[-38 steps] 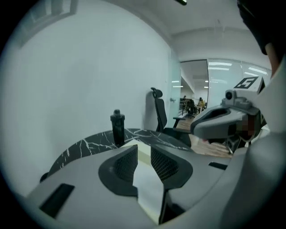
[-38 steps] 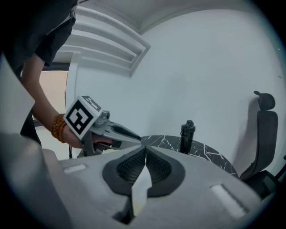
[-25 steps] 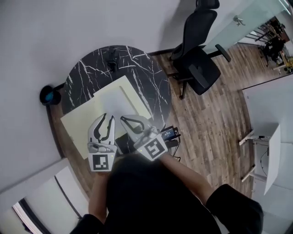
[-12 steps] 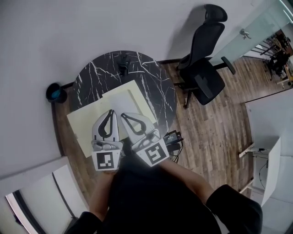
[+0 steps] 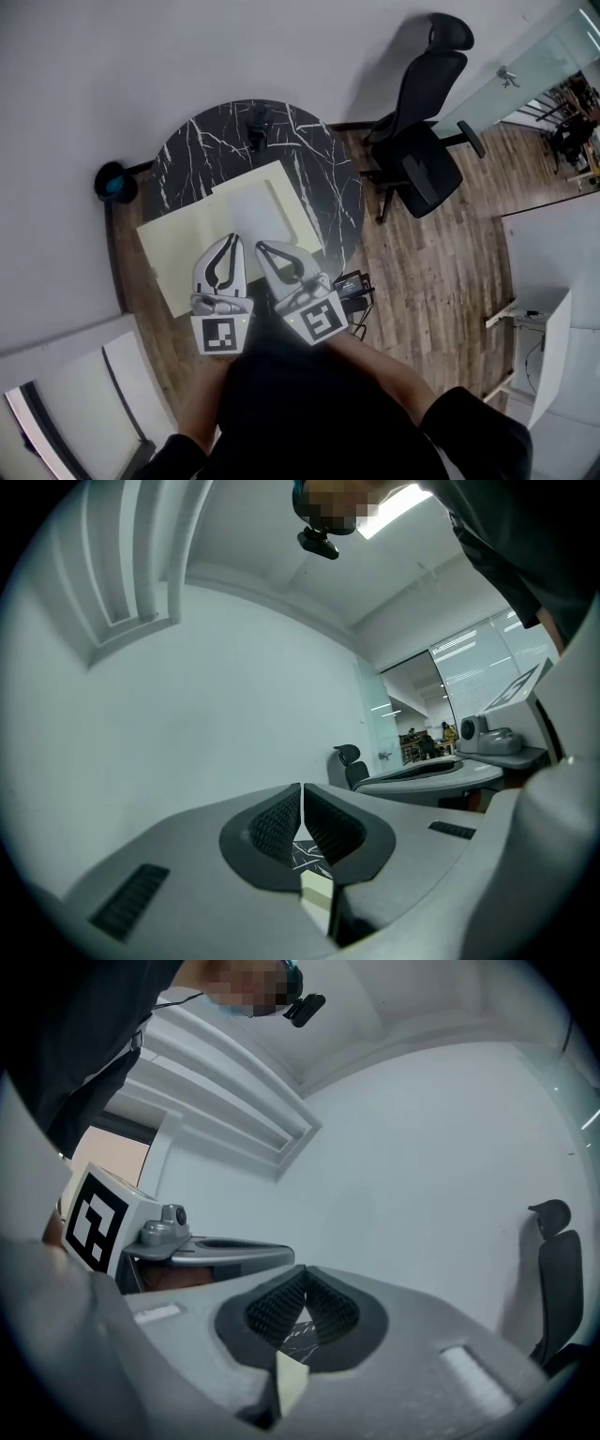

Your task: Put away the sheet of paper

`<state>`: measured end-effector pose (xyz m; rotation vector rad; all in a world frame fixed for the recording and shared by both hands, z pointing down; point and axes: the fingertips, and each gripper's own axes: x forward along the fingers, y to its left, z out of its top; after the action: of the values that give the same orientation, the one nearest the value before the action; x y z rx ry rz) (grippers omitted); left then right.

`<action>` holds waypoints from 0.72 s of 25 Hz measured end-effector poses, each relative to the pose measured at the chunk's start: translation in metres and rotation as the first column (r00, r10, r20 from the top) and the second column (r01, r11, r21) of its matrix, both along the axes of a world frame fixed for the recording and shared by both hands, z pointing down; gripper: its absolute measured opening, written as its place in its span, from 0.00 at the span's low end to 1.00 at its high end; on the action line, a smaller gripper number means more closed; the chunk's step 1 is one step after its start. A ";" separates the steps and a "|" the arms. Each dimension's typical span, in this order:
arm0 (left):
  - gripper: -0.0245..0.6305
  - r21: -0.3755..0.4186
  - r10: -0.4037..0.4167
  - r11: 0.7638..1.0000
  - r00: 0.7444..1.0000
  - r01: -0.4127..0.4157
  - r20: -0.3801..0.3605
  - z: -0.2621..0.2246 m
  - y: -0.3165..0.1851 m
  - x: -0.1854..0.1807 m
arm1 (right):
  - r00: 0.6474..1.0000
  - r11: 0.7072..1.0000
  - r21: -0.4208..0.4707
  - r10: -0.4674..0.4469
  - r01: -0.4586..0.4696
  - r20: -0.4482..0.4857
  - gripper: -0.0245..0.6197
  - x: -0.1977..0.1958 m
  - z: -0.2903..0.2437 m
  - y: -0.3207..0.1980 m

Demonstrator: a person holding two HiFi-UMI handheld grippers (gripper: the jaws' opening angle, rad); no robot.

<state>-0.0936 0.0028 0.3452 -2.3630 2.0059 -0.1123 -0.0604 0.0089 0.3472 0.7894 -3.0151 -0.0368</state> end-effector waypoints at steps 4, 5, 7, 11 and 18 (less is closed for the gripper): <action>0.07 -0.027 0.018 0.999 1.000 -0.018 -0.011 0.007 0.002 0.002 | 1.000 1.000 -0.014 0.003 -0.003 0.008 0.04 0.000 0.004 -0.001; 0.07 -0.028 0.029 0.999 1.000 -0.029 0.001 0.008 0.003 0.004 | 1.000 1.000 -0.020 0.004 -0.004 0.008 0.04 0.000 0.006 -0.001; 0.07 -0.025 0.047 0.999 0.999 -0.046 0.026 0.009 0.003 0.006 | 1.000 1.000 -0.020 0.002 -0.001 0.009 0.04 0.000 0.007 -0.001; 0.07 -0.030 0.036 0.999 0.999 -0.036 0.004 0.011 0.003 0.004 | 1.000 1.000 -0.011 -0.003 0.003 -0.004 0.04 -0.001 0.007 0.000; 0.07 -0.027 0.044 0.999 0.999 -0.043 0.020 0.013 0.002 0.007 | 1.000 1.000 0.010 0.010 -0.010 -0.022 0.03 0.001 0.007 -0.002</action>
<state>-0.0863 0.0051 0.3577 -2.4096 1.9550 -0.1624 -0.0593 0.0074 0.3538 0.7990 -2.9927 -0.0605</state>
